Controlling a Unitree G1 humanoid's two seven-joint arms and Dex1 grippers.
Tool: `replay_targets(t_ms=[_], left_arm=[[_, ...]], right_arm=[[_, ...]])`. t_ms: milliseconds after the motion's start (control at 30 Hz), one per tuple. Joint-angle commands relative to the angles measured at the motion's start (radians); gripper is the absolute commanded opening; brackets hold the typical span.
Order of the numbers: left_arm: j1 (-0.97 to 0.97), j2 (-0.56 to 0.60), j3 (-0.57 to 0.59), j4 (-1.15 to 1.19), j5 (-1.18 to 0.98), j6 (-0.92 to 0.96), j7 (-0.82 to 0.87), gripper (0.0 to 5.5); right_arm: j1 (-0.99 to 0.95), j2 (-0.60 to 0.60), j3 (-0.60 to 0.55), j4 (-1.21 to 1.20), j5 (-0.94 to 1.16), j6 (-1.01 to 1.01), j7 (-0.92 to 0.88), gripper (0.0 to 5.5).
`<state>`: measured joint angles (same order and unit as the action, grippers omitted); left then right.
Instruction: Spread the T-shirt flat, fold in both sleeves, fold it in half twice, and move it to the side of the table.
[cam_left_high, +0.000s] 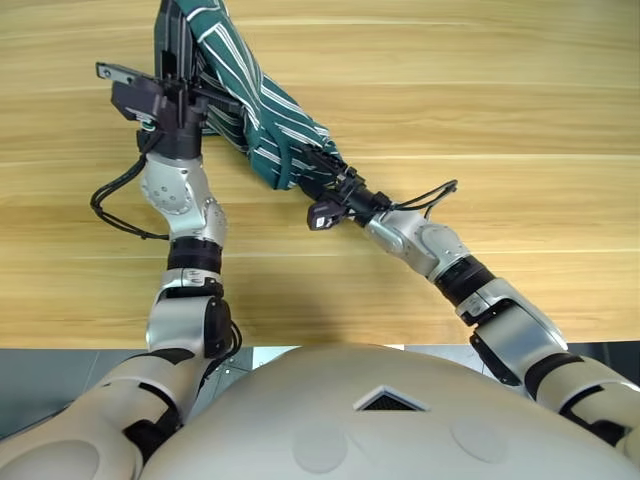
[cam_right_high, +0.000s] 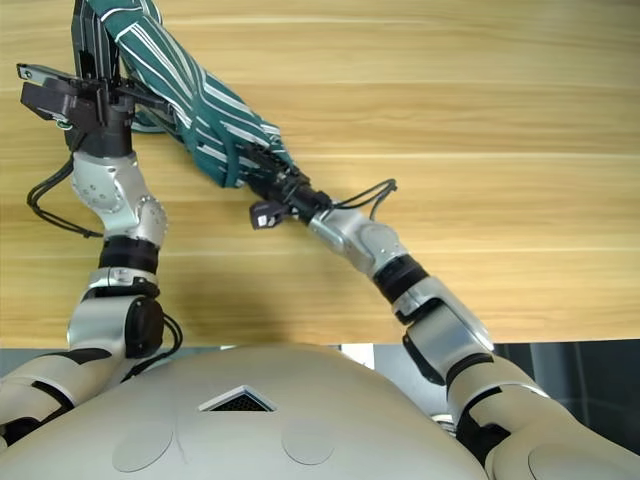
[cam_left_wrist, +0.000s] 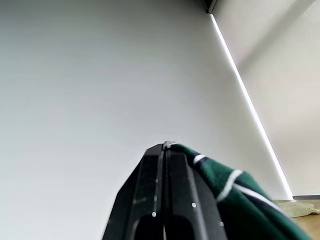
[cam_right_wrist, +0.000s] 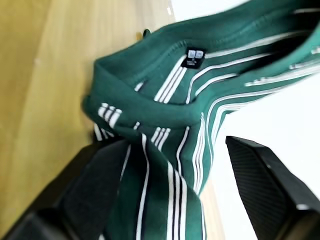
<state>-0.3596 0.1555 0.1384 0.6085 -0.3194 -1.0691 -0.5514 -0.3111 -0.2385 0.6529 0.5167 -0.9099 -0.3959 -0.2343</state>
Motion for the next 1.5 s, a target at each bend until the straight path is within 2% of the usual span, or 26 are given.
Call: replay_targets(t_ms=[33, 233, 333, 467, 567, 767, 1100, 1233, 1500], left_arm=[[-0.007, 0.022, 0.033, -0.006, -0.015, -0.006, 0.022, 0.02], [-0.002, 0.027, 0.044, -0.011, -0.023, -0.007, 0.027, 0.02], [-0.001, 0.026, 0.037, -0.016, -0.03, -0.003, 0.018, 0.02], [-0.014, 0.014, 0.003, -0.004, -0.011, -0.004, -0.003, 0.02], [-0.032, 0.013, -0.009, 0.02, -0.001, -0.005, -0.011, 0.02], [-0.061, 0.02, -0.021, 0.043, 0.004, -0.008, -0.022, 0.02], [-0.061, 0.003, -0.047, 0.022, -0.001, -0.013, -0.041, 0.02], [-0.05, 0.013, -0.034, 0.009, -0.004, -0.018, -0.022, 0.02], [-0.027, 0.04, 0.028, -0.011, -0.018, -0.02, 0.03, 0.02]], right_arm=[[0.076, -0.046, -0.075, 0.063, 0.06, 0.057, -0.054, 3.58], [0.128, -0.046, -0.151, 0.011, 0.163, 0.008, -0.109, 3.58], [0.16, -0.042, -0.103, -0.08, 0.203, -0.076, -0.012, 3.58], [0.146, 0.005, -0.018, -0.134, 0.208, -0.088, 0.129, 3.58], [0.119, 0.016, 0.001, -0.13, 0.214, -0.097, 0.19, 3.58], [0.034, 0.115, 0.028, 0.041, 0.205, -0.092, 0.19, 3.58], [-0.151, 0.289, -0.01, 0.473, 0.236, -0.053, 0.034, 3.58], [-0.142, 0.248, -0.049, 0.509, 0.256, -0.063, -0.04, 3.58], [-0.014, 0.103, -0.086, 0.371, 0.248, -0.071, -0.1, 3.58]])
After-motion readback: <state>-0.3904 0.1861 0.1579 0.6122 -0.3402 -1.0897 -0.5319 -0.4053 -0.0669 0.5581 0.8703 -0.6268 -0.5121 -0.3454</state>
